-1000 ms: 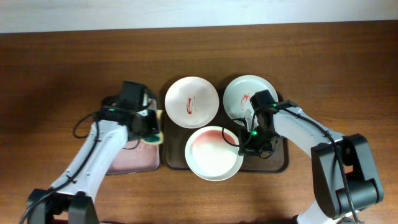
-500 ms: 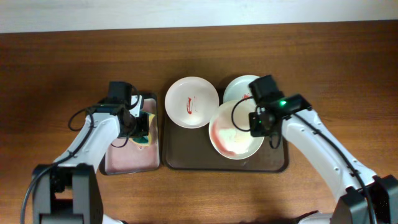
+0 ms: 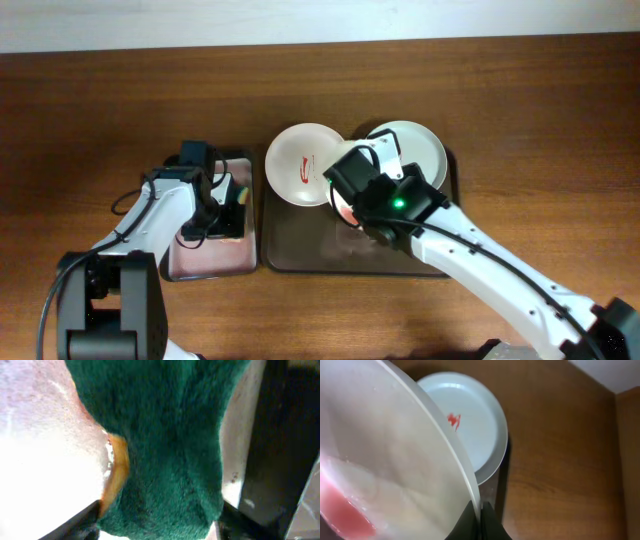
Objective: Clean dirty plates on tray and stack at the side
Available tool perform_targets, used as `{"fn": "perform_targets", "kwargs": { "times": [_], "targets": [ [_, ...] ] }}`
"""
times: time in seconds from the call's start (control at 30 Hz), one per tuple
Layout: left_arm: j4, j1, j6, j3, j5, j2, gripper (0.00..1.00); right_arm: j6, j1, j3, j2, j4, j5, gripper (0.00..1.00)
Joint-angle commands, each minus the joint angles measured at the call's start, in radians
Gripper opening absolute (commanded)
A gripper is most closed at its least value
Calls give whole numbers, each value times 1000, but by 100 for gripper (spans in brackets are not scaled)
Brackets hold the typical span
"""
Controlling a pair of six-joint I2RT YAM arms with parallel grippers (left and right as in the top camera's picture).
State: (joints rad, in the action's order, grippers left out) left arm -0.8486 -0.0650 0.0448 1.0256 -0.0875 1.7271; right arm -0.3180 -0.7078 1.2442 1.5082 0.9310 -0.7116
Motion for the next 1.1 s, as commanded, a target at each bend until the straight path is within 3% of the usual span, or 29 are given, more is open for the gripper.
{"fn": "perform_targets", "kwargs": {
  "times": [0.0, 0.03, 0.1, 0.37, 0.43, 0.5, 0.57, 0.8, 0.87, 0.93, 1.0, 1.07],
  "targets": [
    [-22, 2, -1, -11, 5, 6, 52, -17, -5, 30, -56, 4, -45, 4],
    [-30, 2, -1, -11, 5, 6, 29, -17, -5, 31, -61, 8, -45, 4],
    [-28, 3, -1, -11, 6, 6, 1, -16, -5, 31, -68, 8, -48, 4],
    [-52, 3, 0, -5, 6, 5, 0, -16, -5, 31, -101, 8, -68, 4],
    [-90, 3, 0, 29, 5, -1, 8, -16, -4, 31, -113, 8, -73, 4],
    [-113, 3, 0, 69, 5, -19, 38, -14, -5, 31, -116, 8, -120, 4],
    [-110, 3, 0, 103, 5, -52, 59, -12, -5, 31, -116, 8, -181, 4],
    [-30, 2, 0, 134, -2, -72, 72, 85, -5, 31, -116, -3, -97, 4],
    [-16, 3, 0, 134, -2, -72, 75, -15, -6, 31, -116, -15, -174, 4],
    [-16, 2, 0, 134, -2, -72, 75, 172, -12, 31, -114, -53, -91, 4],
    [-16, 2, 0, 134, -2, -72, 76, 8, -11, 31, -114, -54, -307, 4],
    [-16, 3, 0, 134, -2, -72, 76, 182, -19, 31, -112, -79, -240, 4]
  ]
}}
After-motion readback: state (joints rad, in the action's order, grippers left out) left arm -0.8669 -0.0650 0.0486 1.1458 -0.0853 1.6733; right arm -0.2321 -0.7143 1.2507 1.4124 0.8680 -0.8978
